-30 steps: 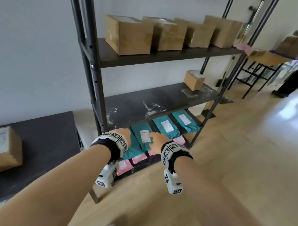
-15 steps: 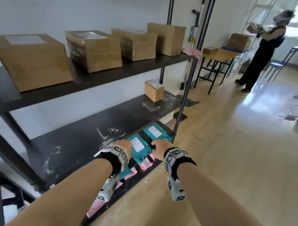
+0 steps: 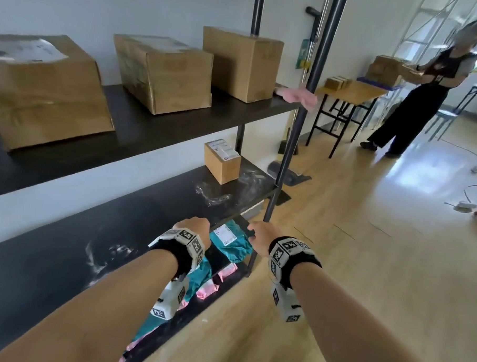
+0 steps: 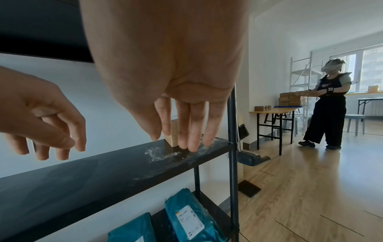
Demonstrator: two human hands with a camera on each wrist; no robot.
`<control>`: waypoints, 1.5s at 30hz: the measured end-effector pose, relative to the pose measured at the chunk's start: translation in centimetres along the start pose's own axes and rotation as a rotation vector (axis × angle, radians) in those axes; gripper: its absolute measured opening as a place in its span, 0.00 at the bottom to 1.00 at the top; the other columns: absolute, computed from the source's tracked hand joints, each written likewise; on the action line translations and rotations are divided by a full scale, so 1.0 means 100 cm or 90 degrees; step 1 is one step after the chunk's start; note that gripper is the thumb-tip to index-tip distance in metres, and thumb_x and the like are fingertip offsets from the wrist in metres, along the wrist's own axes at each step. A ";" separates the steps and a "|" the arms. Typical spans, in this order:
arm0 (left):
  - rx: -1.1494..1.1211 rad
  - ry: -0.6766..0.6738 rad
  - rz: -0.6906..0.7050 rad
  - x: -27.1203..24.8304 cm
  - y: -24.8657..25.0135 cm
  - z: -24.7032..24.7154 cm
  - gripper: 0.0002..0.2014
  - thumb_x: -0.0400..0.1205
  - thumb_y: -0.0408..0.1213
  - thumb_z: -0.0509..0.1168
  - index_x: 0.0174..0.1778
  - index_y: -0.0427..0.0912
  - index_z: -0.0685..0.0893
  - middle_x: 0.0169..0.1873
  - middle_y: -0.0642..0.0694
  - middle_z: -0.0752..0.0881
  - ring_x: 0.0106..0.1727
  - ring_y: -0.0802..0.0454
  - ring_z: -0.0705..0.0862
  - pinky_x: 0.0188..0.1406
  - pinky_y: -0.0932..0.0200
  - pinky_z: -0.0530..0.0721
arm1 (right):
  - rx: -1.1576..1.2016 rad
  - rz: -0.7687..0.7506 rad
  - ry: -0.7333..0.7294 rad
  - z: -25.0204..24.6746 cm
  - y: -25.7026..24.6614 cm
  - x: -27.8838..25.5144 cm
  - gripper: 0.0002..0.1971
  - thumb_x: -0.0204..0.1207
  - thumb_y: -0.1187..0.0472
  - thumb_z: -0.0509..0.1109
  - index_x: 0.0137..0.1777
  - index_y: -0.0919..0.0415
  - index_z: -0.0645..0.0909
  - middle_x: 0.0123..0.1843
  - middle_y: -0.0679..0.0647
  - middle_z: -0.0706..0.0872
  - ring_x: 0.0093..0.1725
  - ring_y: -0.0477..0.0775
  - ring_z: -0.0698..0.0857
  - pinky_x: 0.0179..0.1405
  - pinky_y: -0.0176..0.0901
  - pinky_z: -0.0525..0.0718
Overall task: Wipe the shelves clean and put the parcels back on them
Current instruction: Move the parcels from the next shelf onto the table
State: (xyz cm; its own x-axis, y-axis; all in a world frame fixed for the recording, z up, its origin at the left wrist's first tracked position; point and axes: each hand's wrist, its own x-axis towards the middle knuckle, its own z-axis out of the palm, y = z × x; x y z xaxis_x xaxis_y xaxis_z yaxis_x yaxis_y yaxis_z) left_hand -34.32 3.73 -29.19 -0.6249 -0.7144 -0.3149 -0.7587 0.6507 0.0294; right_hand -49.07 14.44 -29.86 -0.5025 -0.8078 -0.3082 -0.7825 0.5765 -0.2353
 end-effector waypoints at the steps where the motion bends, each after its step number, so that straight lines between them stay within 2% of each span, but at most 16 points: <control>1: -0.002 0.003 -0.008 0.013 0.007 -0.003 0.11 0.80 0.37 0.60 0.54 0.39 0.83 0.52 0.42 0.87 0.53 0.41 0.86 0.43 0.55 0.79 | -0.003 -0.010 -0.005 -0.005 0.010 0.015 0.19 0.83 0.61 0.61 0.73 0.59 0.74 0.69 0.61 0.81 0.67 0.62 0.81 0.67 0.54 0.80; 6: -0.021 0.009 -0.067 0.076 0.047 -0.021 0.11 0.81 0.37 0.59 0.55 0.39 0.82 0.54 0.42 0.86 0.54 0.42 0.86 0.43 0.55 0.79 | -0.003 -0.072 -0.027 -0.036 0.048 0.092 0.19 0.83 0.60 0.60 0.73 0.59 0.74 0.70 0.60 0.81 0.66 0.62 0.82 0.66 0.52 0.80; 11: -0.068 -0.011 -0.145 0.133 0.076 -0.041 0.14 0.82 0.38 0.60 0.60 0.37 0.82 0.61 0.40 0.84 0.56 0.41 0.85 0.49 0.54 0.82 | 0.014 -0.143 -0.069 -0.066 0.074 0.160 0.20 0.84 0.58 0.60 0.75 0.57 0.73 0.73 0.59 0.78 0.67 0.61 0.81 0.68 0.50 0.79; 14: -0.120 -0.010 -0.191 0.161 0.083 -0.052 0.17 0.83 0.40 0.60 0.64 0.36 0.81 0.63 0.39 0.83 0.61 0.40 0.83 0.57 0.52 0.83 | 0.019 -0.174 -0.088 -0.076 0.084 0.198 0.20 0.84 0.58 0.60 0.75 0.57 0.73 0.74 0.60 0.77 0.69 0.61 0.80 0.69 0.49 0.78; 18: -0.237 -0.040 -0.255 0.196 0.072 -0.051 0.23 0.84 0.42 0.57 0.69 0.29 0.76 0.67 0.34 0.80 0.65 0.39 0.80 0.63 0.51 0.80 | 0.099 -0.183 -0.107 -0.080 0.083 0.247 0.19 0.83 0.57 0.62 0.73 0.58 0.74 0.72 0.59 0.79 0.69 0.60 0.80 0.70 0.49 0.77; 22: -0.469 -0.007 -0.304 0.227 0.054 -0.047 0.19 0.85 0.39 0.57 0.62 0.26 0.80 0.59 0.32 0.84 0.61 0.36 0.83 0.62 0.46 0.82 | 0.234 -0.172 -0.095 -0.082 0.068 0.291 0.21 0.83 0.55 0.63 0.73 0.62 0.74 0.70 0.60 0.81 0.67 0.59 0.81 0.67 0.49 0.78; 25: -0.626 0.054 -0.320 0.252 0.045 -0.045 0.18 0.86 0.40 0.57 0.63 0.29 0.79 0.60 0.30 0.84 0.60 0.33 0.84 0.59 0.41 0.83 | 0.351 -0.160 -0.072 -0.077 0.051 0.325 0.23 0.82 0.55 0.64 0.75 0.63 0.72 0.70 0.60 0.80 0.62 0.58 0.82 0.62 0.49 0.78; 28: -0.722 0.083 -0.323 0.278 0.036 -0.042 0.20 0.86 0.41 0.57 0.70 0.32 0.74 0.65 0.31 0.80 0.61 0.33 0.82 0.60 0.39 0.83 | 0.440 -0.155 -0.080 -0.072 0.034 0.357 0.22 0.82 0.56 0.64 0.74 0.64 0.72 0.64 0.56 0.81 0.58 0.55 0.81 0.56 0.45 0.78; 30: -0.782 0.077 -0.325 0.294 0.029 -0.041 0.23 0.86 0.43 0.57 0.76 0.38 0.69 0.69 0.34 0.76 0.57 0.40 0.81 0.58 0.41 0.82 | 0.473 -0.158 -0.102 -0.069 0.022 0.374 0.21 0.83 0.57 0.63 0.73 0.63 0.73 0.64 0.55 0.81 0.61 0.55 0.80 0.61 0.45 0.77; 32: -0.830 0.068 -0.329 0.308 0.024 -0.040 0.22 0.86 0.44 0.57 0.77 0.44 0.68 0.71 0.41 0.74 0.63 0.44 0.78 0.57 0.43 0.82 | 0.512 -0.157 -0.131 -0.063 0.012 0.389 0.20 0.80 0.57 0.63 0.70 0.61 0.75 0.65 0.57 0.83 0.63 0.58 0.81 0.68 0.52 0.77; 33: -0.851 0.065 -0.328 0.313 0.022 -0.039 0.21 0.86 0.44 0.56 0.76 0.46 0.70 0.71 0.44 0.74 0.67 0.44 0.77 0.58 0.43 0.81 | 0.536 -0.156 -0.141 -0.058 0.010 0.398 0.20 0.76 0.55 0.64 0.67 0.60 0.76 0.63 0.58 0.84 0.62 0.59 0.82 0.68 0.57 0.78; 35: -0.892 0.061 -0.332 0.324 0.019 -0.038 0.19 0.86 0.44 0.56 0.74 0.48 0.71 0.70 0.46 0.76 0.69 0.44 0.76 0.60 0.42 0.79 | 0.594 -0.137 -0.165 -0.050 0.009 0.415 0.22 0.70 0.52 0.65 0.63 0.59 0.78 0.60 0.59 0.85 0.60 0.60 0.84 0.66 0.60 0.80; 39: -0.958 0.056 -0.362 0.333 0.019 -0.040 0.14 0.86 0.46 0.56 0.65 0.47 0.77 0.64 0.48 0.80 0.64 0.48 0.78 0.61 0.46 0.77 | 0.665 -0.105 -0.221 -0.058 0.008 0.419 0.15 0.81 0.62 0.64 0.65 0.65 0.75 0.61 0.65 0.83 0.60 0.63 0.84 0.65 0.60 0.82; 41: -0.975 0.039 -0.375 0.332 0.022 -0.043 0.08 0.86 0.43 0.57 0.53 0.48 0.80 0.57 0.49 0.80 0.62 0.50 0.78 0.66 0.47 0.75 | 0.670 -0.090 -0.224 -0.060 0.010 0.420 0.12 0.80 0.65 0.64 0.62 0.67 0.77 0.59 0.65 0.85 0.59 0.63 0.85 0.63 0.58 0.84; 43: -1.001 0.029 -0.392 0.328 0.026 -0.047 0.07 0.86 0.41 0.58 0.43 0.49 0.78 0.51 0.49 0.82 0.58 0.52 0.79 0.67 0.50 0.72 | 0.670 -0.084 -0.236 -0.063 0.012 0.419 0.10 0.79 0.64 0.66 0.58 0.65 0.79 0.57 0.65 0.86 0.56 0.63 0.86 0.58 0.55 0.86; 45: -1.018 0.042 -0.403 0.320 0.030 -0.052 0.05 0.85 0.40 0.60 0.46 0.47 0.80 0.51 0.48 0.84 0.56 0.52 0.80 0.65 0.50 0.74 | 0.684 -0.093 -0.257 -0.070 0.015 0.412 0.08 0.80 0.65 0.65 0.56 0.63 0.79 0.54 0.63 0.85 0.56 0.63 0.86 0.56 0.53 0.86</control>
State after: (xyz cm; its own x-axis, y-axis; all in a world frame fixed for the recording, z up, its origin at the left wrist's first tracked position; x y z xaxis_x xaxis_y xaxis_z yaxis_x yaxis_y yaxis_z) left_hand -57.52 -18.52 -34.23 -0.1546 -0.7744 -0.6136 -0.2610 -0.5669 0.7813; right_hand -73.53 -18.85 -36.50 -0.1270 -0.8888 -0.4404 -0.0100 0.4452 -0.8954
